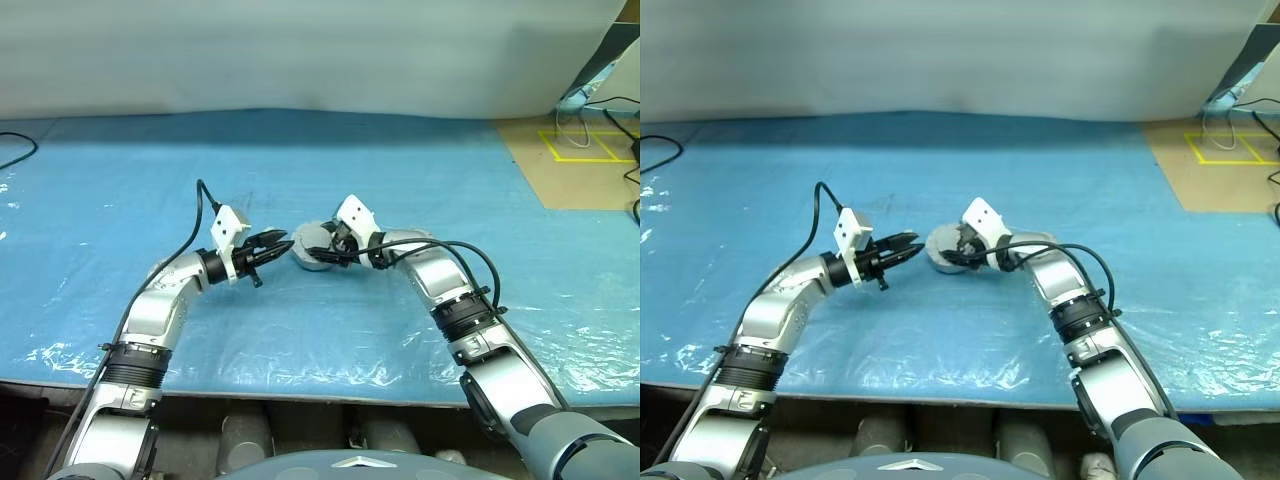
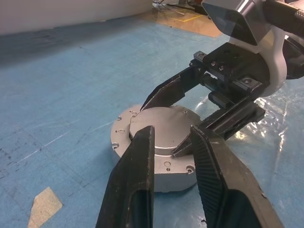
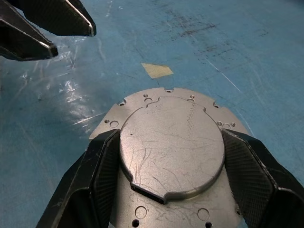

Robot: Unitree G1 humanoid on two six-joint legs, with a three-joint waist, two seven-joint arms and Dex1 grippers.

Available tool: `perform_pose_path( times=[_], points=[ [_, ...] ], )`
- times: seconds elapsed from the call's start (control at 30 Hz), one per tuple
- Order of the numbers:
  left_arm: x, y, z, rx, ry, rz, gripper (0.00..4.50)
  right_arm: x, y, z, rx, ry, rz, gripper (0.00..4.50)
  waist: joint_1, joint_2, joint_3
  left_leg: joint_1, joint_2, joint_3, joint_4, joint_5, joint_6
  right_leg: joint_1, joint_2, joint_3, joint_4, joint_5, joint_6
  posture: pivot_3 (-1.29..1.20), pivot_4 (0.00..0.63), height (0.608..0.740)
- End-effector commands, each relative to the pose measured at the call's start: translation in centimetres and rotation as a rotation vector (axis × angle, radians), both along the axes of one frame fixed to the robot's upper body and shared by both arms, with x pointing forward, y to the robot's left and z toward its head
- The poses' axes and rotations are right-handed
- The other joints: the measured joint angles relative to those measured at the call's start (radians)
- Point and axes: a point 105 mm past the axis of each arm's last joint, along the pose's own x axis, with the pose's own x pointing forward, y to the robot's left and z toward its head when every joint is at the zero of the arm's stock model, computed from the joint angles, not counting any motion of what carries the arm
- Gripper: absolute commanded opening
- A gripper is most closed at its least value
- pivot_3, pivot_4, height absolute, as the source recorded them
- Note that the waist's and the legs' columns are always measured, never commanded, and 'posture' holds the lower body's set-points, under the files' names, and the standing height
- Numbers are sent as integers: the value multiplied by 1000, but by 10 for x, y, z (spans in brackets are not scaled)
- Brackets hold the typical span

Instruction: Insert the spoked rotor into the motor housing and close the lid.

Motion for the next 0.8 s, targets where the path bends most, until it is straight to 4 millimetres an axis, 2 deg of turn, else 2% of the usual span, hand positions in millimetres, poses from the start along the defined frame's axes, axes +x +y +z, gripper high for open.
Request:
perform_pose_path(
  times=[0.03,0.3,0.43,0.6,0.8],
  points=[
    [0,-3,12,-3,-49,-12,1222,-15,-26,-69,-182,195,-107,2949,0,0,0,0,0,0,0,0,0,0,0,0,0,0,0,0,150,740],
    [3,-3,9,3,-44,-1,1222,-19,-23,-59,-140,194,-65,2949,1,0,0,1,0,0,-2,0,0,-2,0,1,-1,0,0,0,150,740],
    [8,-5,-2,55,-42,19,1222,-41,-18,-48,-69,250,57,2949,5,0,-1,-3,0,0,-2,0,0,-2,0,1,-4,-2,3,0,150,740],
    [9,-9,-2,47,-45,6,1222,-57,-32,-50,-81,314,109,2949,5,0,-1,-12,0,2,-4,-1,-4,-4,0,-2,-15,2,-3,0,150,740],
    [-7,-15,-1,20,-10,-107,1222,-62,-36,-51,-89,315,137,2949,6,0,-2,-13,1,2,-4,-2,-3,-4,0,-4,-14,-1,-4,0,150,740]
  ],
)
